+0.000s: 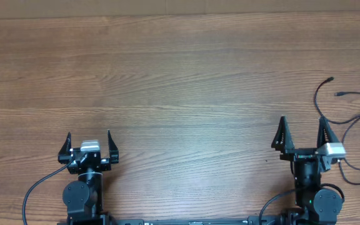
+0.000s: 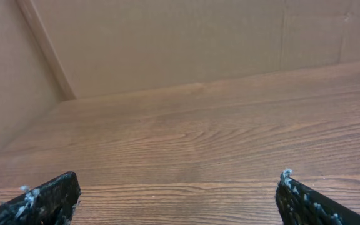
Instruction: Untangle cables
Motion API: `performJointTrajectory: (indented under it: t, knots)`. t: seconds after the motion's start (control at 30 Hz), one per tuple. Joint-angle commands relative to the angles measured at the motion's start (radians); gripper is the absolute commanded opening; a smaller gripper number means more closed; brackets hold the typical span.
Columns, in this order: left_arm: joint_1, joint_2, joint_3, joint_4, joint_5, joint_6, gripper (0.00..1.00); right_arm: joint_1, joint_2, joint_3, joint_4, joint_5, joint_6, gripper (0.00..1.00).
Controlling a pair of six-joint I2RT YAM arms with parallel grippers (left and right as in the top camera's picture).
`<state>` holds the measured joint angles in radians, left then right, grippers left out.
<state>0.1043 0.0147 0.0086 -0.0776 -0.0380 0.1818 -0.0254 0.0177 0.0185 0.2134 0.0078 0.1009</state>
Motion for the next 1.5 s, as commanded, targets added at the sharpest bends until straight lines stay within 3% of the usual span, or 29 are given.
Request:
performJointTrajectory:
  t: [0.0,0.4,0.6,1.3,1.47]
  knots:
    - [-0.006,-0.011,-0.004,0.002,0.008,-0.014,1.00,-0.008,-0.015,-0.011,-0.015,0.021,0.000,1.00]
    - [-0.006,-0.011,-0.004,0.002,0.008,-0.014,1.00,-0.008,-0.015,-0.011,-0.103,-0.061,-0.009,1.00]
    - [-0.006,-0.011,-0.004,0.002,0.008,-0.014,1.00,-0.006,-0.015,-0.011,-0.200,-0.216,-0.177,1.00]
    - [-0.006,-0.011,-0.004,0.002,0.008,-0.014,1.00,-0.006,-0.015,-0.011,-0.287,-0.127,-0.177,1.00]
    - [-0.006,-0.011,-0.004,0.002,0.008,-0.014,1.00,-0.006,-0.015,-0.011,-0.295,-0.057,-0.056,1.00]
